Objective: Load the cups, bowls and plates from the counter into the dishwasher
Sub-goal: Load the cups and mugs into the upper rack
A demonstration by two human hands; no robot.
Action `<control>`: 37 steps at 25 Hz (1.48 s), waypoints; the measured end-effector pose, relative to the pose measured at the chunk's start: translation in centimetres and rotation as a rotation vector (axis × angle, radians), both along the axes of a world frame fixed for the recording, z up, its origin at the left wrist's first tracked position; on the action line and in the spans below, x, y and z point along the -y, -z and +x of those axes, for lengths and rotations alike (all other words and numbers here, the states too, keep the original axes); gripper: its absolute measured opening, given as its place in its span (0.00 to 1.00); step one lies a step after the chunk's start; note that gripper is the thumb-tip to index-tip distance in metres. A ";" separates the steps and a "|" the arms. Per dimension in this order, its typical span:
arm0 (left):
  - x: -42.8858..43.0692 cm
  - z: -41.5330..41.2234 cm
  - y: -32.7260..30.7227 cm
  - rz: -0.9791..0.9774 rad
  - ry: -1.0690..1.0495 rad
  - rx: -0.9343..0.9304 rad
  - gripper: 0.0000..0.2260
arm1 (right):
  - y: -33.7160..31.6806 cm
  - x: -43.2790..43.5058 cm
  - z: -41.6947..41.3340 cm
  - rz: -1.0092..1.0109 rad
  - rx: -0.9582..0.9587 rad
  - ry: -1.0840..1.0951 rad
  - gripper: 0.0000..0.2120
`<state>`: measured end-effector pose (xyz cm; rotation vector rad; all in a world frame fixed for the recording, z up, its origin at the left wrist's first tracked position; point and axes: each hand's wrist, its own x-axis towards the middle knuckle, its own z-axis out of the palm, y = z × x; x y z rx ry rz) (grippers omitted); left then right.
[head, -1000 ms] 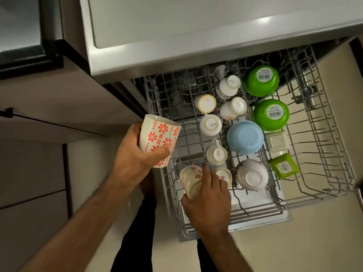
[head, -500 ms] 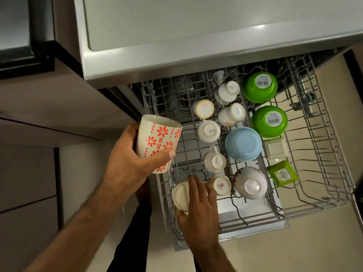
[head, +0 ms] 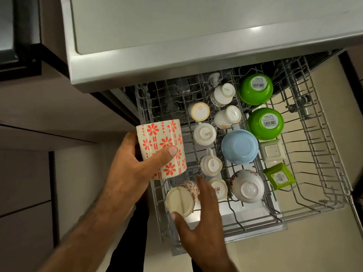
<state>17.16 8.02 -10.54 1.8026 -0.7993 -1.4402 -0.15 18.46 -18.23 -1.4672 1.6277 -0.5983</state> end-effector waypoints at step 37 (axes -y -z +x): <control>-2.2 1.8 -0.6 -0.160 0.007 0.512 0.33 | 2.1 10.1 4.7 -0.052 -0.370 -0.130 0.49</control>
